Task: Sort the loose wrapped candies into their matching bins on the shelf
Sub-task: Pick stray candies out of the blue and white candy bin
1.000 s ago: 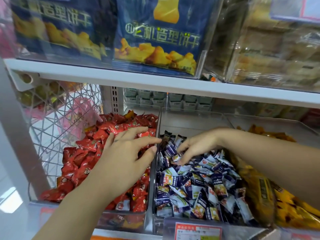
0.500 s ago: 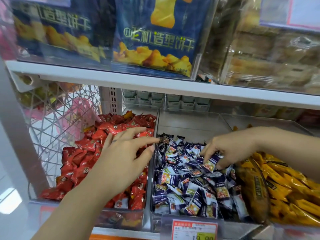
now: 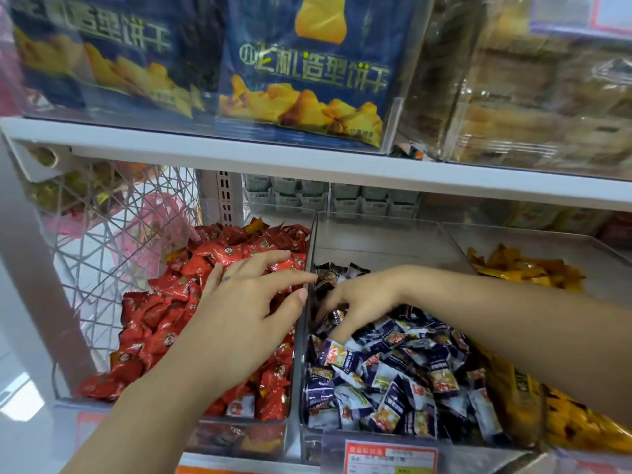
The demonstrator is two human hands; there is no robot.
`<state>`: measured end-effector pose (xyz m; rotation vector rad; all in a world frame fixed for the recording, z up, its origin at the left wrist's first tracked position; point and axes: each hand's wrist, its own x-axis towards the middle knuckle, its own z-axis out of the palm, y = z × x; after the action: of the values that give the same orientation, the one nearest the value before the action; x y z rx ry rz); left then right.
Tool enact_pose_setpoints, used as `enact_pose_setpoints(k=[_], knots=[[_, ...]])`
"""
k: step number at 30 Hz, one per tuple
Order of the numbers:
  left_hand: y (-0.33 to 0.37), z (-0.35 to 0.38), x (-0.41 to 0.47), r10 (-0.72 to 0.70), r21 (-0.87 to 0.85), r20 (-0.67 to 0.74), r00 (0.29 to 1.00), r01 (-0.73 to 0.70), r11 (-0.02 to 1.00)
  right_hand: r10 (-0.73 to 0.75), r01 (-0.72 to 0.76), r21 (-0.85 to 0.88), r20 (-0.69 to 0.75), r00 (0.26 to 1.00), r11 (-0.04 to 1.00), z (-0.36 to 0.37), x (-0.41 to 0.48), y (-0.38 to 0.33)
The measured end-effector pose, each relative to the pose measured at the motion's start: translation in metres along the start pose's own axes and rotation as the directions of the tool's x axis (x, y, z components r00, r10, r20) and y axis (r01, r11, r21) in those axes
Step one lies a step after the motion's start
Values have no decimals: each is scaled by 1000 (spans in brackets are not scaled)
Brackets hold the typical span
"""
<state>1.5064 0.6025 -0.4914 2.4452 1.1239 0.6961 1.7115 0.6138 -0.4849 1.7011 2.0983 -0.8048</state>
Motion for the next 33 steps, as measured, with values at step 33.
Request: enact_pose_setpoints(k=[33], knots=[[3,-2,-1,-15,-1,25,1000,15,1000,127,-127,5,-117,985,992,-13,32,23]])
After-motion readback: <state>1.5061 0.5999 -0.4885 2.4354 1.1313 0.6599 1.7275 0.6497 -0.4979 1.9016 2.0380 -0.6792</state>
